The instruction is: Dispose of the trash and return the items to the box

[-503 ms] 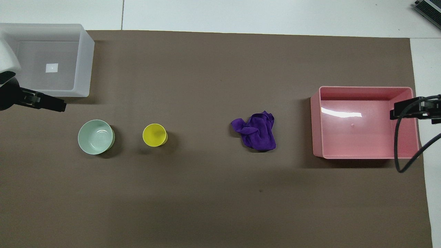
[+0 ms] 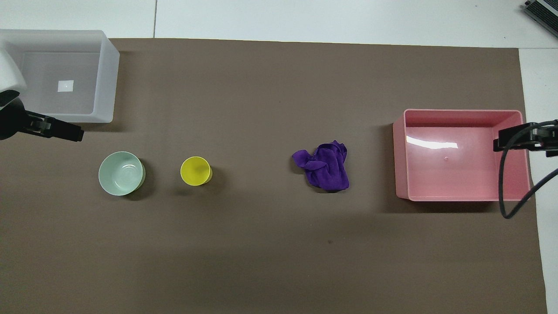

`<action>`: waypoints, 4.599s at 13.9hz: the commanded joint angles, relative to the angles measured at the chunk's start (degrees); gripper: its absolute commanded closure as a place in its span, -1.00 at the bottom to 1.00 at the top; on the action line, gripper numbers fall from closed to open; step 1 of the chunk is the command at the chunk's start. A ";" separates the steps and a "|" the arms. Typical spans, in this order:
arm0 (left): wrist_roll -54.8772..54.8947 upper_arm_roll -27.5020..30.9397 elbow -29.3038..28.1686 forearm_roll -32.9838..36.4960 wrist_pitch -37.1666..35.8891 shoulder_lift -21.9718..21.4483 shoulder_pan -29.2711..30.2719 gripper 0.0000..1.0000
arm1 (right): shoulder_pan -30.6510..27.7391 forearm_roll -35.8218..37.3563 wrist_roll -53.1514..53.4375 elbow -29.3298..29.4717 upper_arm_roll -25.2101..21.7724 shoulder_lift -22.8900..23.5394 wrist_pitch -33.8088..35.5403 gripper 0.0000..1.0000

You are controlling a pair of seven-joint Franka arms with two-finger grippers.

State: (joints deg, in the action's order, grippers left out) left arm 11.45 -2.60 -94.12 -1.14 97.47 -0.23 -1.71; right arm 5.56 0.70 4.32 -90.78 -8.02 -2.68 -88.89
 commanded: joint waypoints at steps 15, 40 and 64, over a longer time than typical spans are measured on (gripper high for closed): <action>0.77 -0.48 -28.91 -0.35 30.56 -4.35 3.98 -1.00 | 17.72 -2.37 8.86 -20.21 0.63 10.48 -39.84 -1.00; 0.86 -0.48 -31.50 -0.44 34.82 0.84 7.77 1.00 | 20.64 -4.13 12.38 -20.34 0.99 9.89 -35.42 1.00; 0.41 0.05 10.76 4.13 39.27 35.50 14.45 1.00 | -9.60 1.68 -11.70 -32.71 1.16 11.29 -51.56 0.81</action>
State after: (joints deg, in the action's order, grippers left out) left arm 11.46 -2.28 -74.84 1.38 133.23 39.33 12.12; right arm -2.66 1.81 -5.90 -122.88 -7.69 8.67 -139.03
